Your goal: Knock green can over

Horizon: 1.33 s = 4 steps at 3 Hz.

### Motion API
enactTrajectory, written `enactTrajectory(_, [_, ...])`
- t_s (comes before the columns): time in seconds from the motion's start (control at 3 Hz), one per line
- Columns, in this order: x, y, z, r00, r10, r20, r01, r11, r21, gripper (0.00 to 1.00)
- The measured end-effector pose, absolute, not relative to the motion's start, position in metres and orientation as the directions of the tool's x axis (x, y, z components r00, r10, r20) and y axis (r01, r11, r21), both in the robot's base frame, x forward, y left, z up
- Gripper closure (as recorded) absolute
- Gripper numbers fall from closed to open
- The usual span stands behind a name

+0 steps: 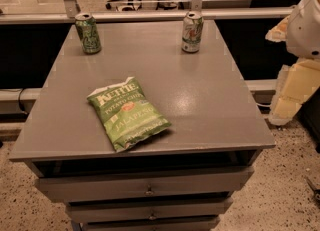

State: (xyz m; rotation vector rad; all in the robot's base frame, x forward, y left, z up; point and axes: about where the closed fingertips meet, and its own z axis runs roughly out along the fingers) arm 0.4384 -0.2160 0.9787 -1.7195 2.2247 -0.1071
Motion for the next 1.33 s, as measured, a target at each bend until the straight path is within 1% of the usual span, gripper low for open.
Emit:
enactTrajectory(0.33, [0.438,-0.216,0.979,-0.220,-0.953,-0.209,-0.928,0.270,-0.255,0.00])
enactTrajectory(0.67, [0.451,-0.193,0.968,-0.198,-0.934,-0.298,-0.932,0.273,-0.237,0.00])
enactTrajectory(1.0, [0.492,-0.119,0.949,-0.143,-0.870,-0.472,-0.943,0.265,-0.203,0.00])
enactTrajectory(1.33, [0.522,-0.062,0.944,-0.123,-0.795,-0.594,-0.945,0.277,-0.176,0.00])
